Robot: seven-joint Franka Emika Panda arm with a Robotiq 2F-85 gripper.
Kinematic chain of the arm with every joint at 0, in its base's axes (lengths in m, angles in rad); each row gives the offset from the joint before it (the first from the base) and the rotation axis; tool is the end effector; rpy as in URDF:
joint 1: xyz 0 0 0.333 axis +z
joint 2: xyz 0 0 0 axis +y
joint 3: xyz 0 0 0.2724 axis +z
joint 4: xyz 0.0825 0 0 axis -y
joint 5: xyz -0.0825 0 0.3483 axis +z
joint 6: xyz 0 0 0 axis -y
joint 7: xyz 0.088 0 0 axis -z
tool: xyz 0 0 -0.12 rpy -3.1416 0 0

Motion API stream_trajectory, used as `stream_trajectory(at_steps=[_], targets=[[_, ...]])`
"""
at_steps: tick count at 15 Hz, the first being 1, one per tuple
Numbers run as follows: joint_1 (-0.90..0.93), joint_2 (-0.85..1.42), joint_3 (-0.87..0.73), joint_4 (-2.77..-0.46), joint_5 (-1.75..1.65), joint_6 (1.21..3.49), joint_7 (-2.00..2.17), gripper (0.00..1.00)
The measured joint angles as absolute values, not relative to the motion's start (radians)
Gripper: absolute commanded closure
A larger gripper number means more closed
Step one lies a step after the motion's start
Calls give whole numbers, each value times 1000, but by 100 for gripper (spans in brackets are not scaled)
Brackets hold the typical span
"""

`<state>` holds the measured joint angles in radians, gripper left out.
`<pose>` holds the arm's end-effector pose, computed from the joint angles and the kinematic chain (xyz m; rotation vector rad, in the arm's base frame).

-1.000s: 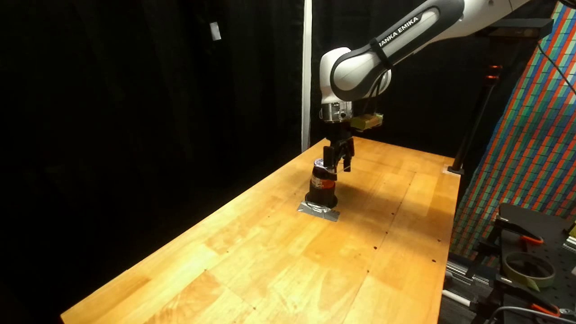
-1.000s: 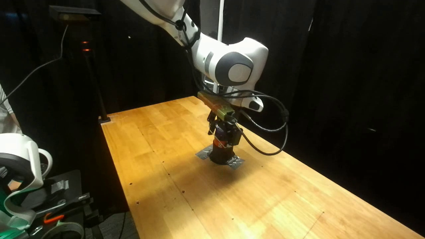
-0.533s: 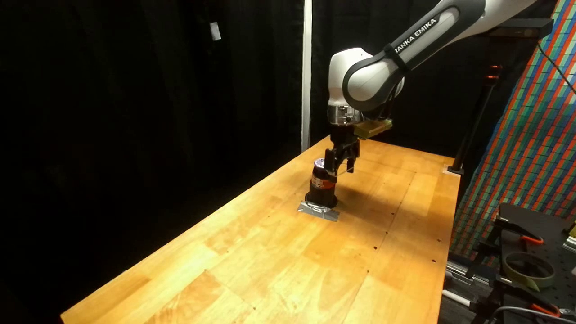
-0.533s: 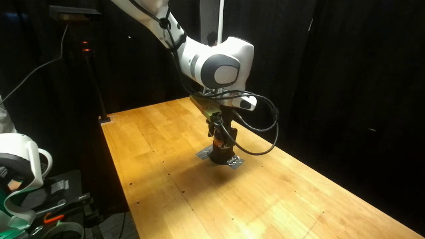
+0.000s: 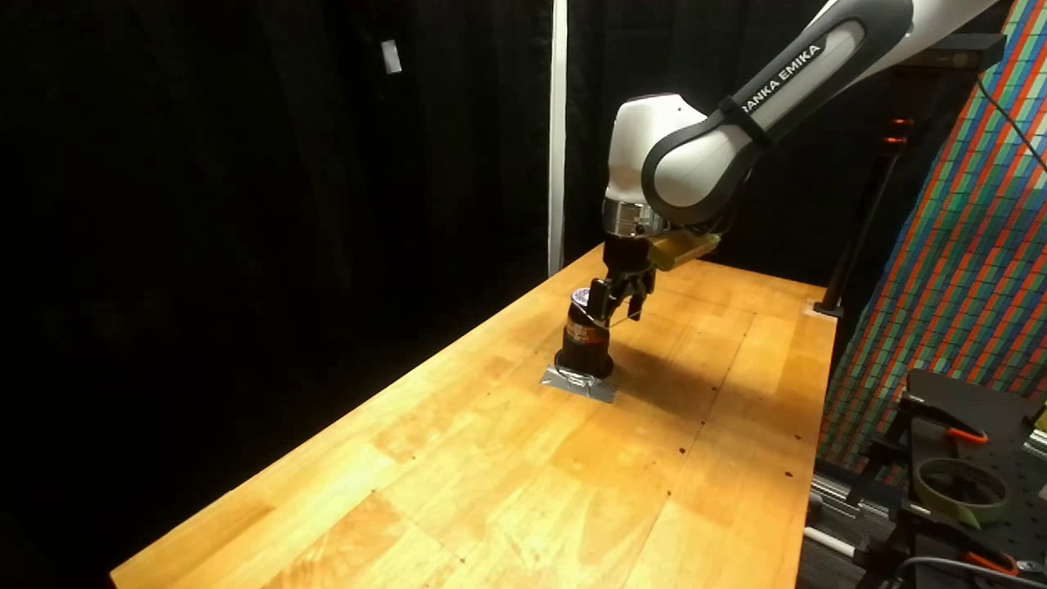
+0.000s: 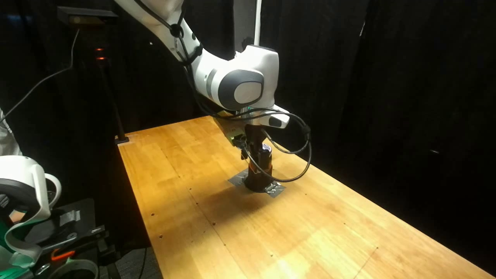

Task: Put the rubber band around the brown cup

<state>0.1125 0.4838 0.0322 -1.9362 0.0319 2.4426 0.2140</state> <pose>0.5764 0.0840 0.2109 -3.0986 0.1509 -0.0248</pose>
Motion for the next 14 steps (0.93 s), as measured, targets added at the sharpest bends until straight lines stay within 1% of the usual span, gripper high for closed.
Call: stream_trajectory(at_steps=[9, 10, 11, 13, 14], targets=[[156, 478, 2, -1987, -23, 2572, 295, 0], [163, 478, -6, -1993, -31, 2593, 307, 25], [171, 478, -13, -2000, -38, 2612, 317, 26], [183, 476, -22, -2013, -44, 2632, 327, 41], [187, 472, -22, -2020, -44, 2640, 328, 51]])
